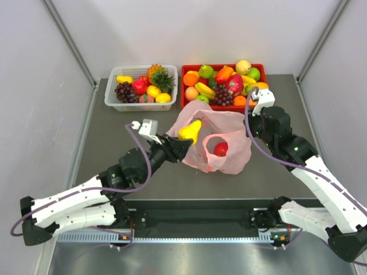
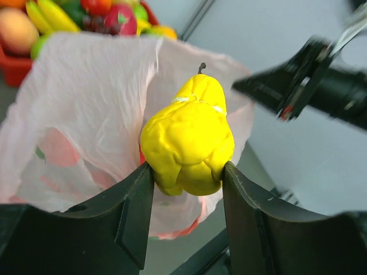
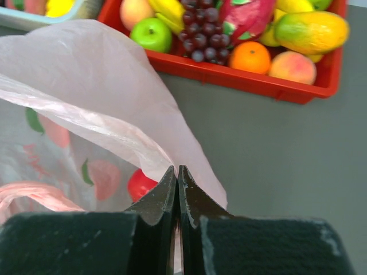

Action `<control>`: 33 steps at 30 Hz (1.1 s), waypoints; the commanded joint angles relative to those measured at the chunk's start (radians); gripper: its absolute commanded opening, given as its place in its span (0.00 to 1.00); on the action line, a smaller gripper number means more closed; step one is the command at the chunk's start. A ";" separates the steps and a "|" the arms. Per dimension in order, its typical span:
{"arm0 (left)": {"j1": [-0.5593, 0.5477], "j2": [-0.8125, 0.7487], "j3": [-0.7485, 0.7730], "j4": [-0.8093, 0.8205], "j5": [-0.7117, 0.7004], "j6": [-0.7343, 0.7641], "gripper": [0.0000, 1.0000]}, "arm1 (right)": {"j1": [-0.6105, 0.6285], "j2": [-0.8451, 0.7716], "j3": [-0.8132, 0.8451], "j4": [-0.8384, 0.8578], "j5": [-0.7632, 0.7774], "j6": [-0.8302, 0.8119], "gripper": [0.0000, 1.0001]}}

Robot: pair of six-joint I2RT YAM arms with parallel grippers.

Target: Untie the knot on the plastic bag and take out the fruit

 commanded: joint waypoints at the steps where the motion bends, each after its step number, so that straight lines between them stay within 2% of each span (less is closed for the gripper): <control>1: 0.022 -0.029 0.123 0.056 -0.038 0.059 0.00 | -0.021 -0.024 0.051 -0.015 0.138 -0.002 0.00; 4: 0.089 -0.021 0.172 0.045 0.010 0.062 0.00 | -0.033 -0.033 0.070 -0.024 0.186 0.015 0.00; 6: 0.190 -0.006 0.204 0.044 0.060 0.059 0.00 | -0.036 -0.041 0.077 -0.018 0.189 0.007 0.00; 7: 0.232 0.007 0.214 0.042 0.127 0.054 0.00 | -0.039 -0.040 0.093 -0.023 0.192 0.009 0.00; 10: 0.496 0.106 0.241 0.065 0.311 -0.012 0.00 | -0.045 -0.027 0.133 -0.027 0.174 -0.010 0.00; 13: 0.618 0.181 0.263 0.123 0.383 -0.024 0.00 | -0.047 -0.011 0.175 -0.030 0.161 -0.027 0.00; 14: 0.684 0.242 0.271 0.140 0.414 -0.024 0.00 | -0.047 -0.004 0.188 -0.032 0.158 -0.030 0.00; 17: 0.787 0.368 0.304 0.223 0.460 -0.026 0.00 | -0.047 0.011 0.232 -0.032 0.143 -0.056 0.00; 25: 0.966 0.701 0.456 0.300 0.459 -0.055 0.00 | -0.047 0.048 0.281 -0.049 0.091 -0.110 0.00; 33: 1.027 0.932 0.599 0.298 0.497 -0.082 0.00 | -0.047 0.019 0.219 -0.044 0.020 -0.097 0.00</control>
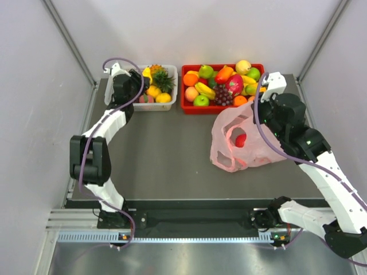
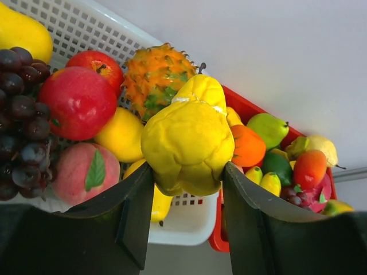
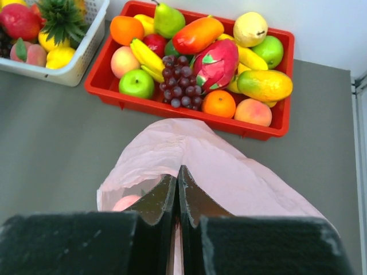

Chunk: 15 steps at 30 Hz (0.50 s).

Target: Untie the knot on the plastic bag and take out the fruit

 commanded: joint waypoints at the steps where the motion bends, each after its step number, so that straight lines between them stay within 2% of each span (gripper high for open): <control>1: 0.017 0.085 0.086 0.071 0.050 -0.029 0.00 | -0.011 -0.032 -0.015 0.021 -0.045 -0.002 0.00; 8: 0.024 0.228 0.173 0.057 0.054 -0.048 0.01 | -0.012 -0.048 -0.050 0.018 -0.106 0.000 0.00; 9: 0.024 0.241 0.175 0.055 0.046 -0.049 0.09 | -0.014 -0.049 -0.054 0.018 -0.111 0.000 0.00; 12: 0.024 0.263 0.182 0.049 0.027 -0.046 0.20 | -0.012 -0.055 -0.058 0.015 -0.125 0.000 0.00; 13: 0.026 0.268 0.186 0.037 0.027 -0.043 0.33 | -0.012 -0.056 -0.058 0.013 -0.131 0.000 0.00; 15: 0.028 0.275 0.192 0.029 -0.008 -0.039 0.47 | -0.012 -0.056 -0.060 0.012 -0.142 0.000 0.00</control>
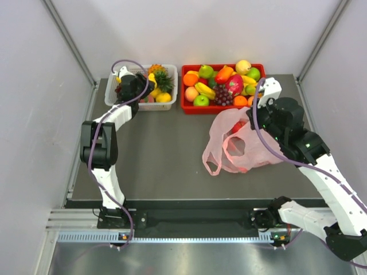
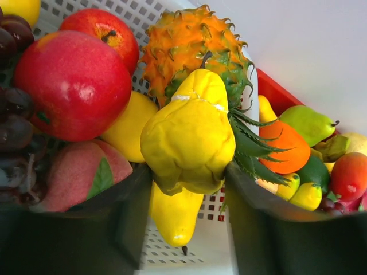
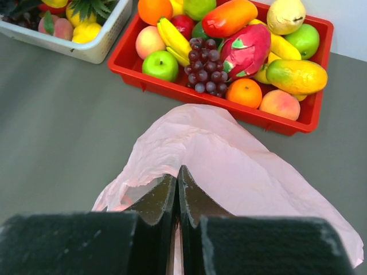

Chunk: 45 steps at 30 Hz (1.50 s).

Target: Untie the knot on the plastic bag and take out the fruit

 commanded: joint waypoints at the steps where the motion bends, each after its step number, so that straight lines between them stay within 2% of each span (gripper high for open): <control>1: 0.010 0.009 0.053 0.023 -0.054 0.006 0.82 | -0.012 -0.023 0.001 0.021 -0.037 0.000 0.00; 2: 0.010 0.004 0.045 0.024 -0.058 0.007 0.99 | -0.012 -0.024 0.001 0.017 -0.041 0.000 0.00; 11: 0.017 -0.091 -0.010 0.000 -0.070 0.017 0.99 | -0.010 -0.030 -0.002 0.008 -0.054 0.006 0.00; 15: 0.012 -0.239 -0.094 0.004 -0.048 -0.014 0.99 | -0.012 -0.036 0.004 -0.002 -0.054 0.008 0.00; 19: -0.009 -0.412 -0.273 0.018 0.007 -0.060 0.99 | -0.010 -0.032 0.009 -0.028 -0.098 0.020 0.00; 23: -0.083 -0.660 -0.485 0.070 0.044 -0.095 0.97 | -0.009 -0.041 -0.006 -0.057 -0.231 0.029 0.00; 24: -0.135 -0.701 -0.527 0.081 0.060 -0.104 0.95 | -0.010 -0.049 -0.012 -0.064 -0.254 0.029 0.00; 26: -0.196 -0.816 -0.626 0.096 0.083 -0.105 0.90 | -0.010 -0.053 -0.034 -0.081 -0.302 0.028 0.00; 27: -0.265 -0.847 -0.651 0.089 0.112 -0.097 0.87 | -0.009 -0.061 -0.043 -0.083 -0.301 0.031 0.00; 28: -0.305 -0.877 -0.692 0.084 0.123 -0.089 0.80 | -0.009 -0.066 -0.052 -0.084 -0.289 0.041 0.00; 29: -0.389 -0.929 -0.709 0.057 0.126 -0.080 0.77 | -0.009 -0.073 -0.071 -0.083 -0.258 0.043 0.00; 31: -0.478 -0.974 -0.767 0.044 0.122 -0.068 0.70 | -0.009 -0.087 -0.086 -0.085 -0.214 0.054 0.00; 32: -0.561 -1.005 -0.785 0.037 0.122 -0.057 0.61 | -0.007 -0.090 -0.086 -0.085 -0.209 0.057 0.00; 34: -0.634 -1.025 -0.827 0.037 0.125 -0.048 0.51 | -0.007 -0.089 -0.082 -0.091 -0.203 0.061 0.00; 35: -0.698 -1.034 -0.835 0.030 0.123 -0.039 0.38 | -0.007 -0.086 -0.080 -0.092 -0.204 0.061 0.00; 37: -0.758 -1.028 -0.852 0.026 0.092 -0.028 0.30 | -0.009 -0.073 -0.069 -0.103 -0.203 0.060 0.00; 38: -0.817 -1.022 -0.857 0.032 0.078 -0.016 0.22 | -0.007 -0.069 -0.069 -0.106 -0.203 0.061 0.00; 40: -0.861 -0.972 -0.858 0.082 0.082 0.003 0.19 | -0.009 -0.063 -0.069 -0.114 -0.203 0.060 0.00; 42: -0.905 -0.922 -0.840 0.122 0.079 0.006 0.11 | -0.007 -0.058 -0.072 -0.127 -0.206 0.061 0.00; 45: -0.968 -0.798 -0.800 0.173 0.025 0.009 0.10 | -0.007 -0.055 -0.085 -0.155 -0.207 0.057 0.00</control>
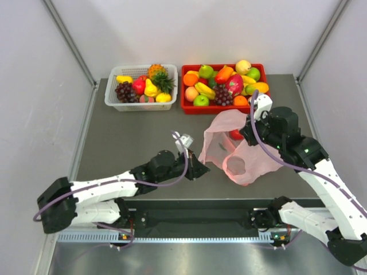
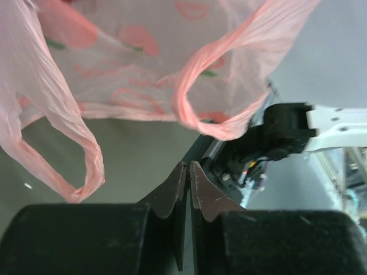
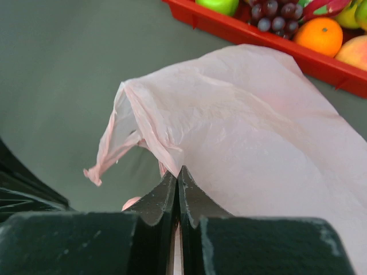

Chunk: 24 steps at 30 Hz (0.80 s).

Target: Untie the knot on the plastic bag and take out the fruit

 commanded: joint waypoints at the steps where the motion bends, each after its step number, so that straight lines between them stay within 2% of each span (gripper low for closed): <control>1: -0.064 0.104 0.069 0.102 -0.084 0.037 0.09 | -0.009 0.002 0.006 -0.039 0.008 0.005 0.00; 10: -0.093 0.310 0.229 0.161 -0.358 0.068 0.09 | -0.006 -0.015 -0.054 -0.081 0.001 0.020 0.00; 14: -0.089 0.455 0.316 0.175 -0.423 0.094 0.10 | -0.004 -0.027 -0.080 -0.081 0.005 0.027 0.00; 18: -0.090 0.612 0.428 0.198 -0.426 0.106 0.10 | -0.002 -0.028 -0.074 -0.081 0.018 0.031 0.00; 20: -0.089 0.680 0.460 0.240 -0.479 0.109 0.11 | -0.004 -0.025 -0.059 -0.084 0.032 0.034 0.00; 24: -0.081 0.776 0.513 0.292 -0.556 0.130 0.19 | -0.002 -0.019 -0.030 -0.094 0.081 0.037 0.00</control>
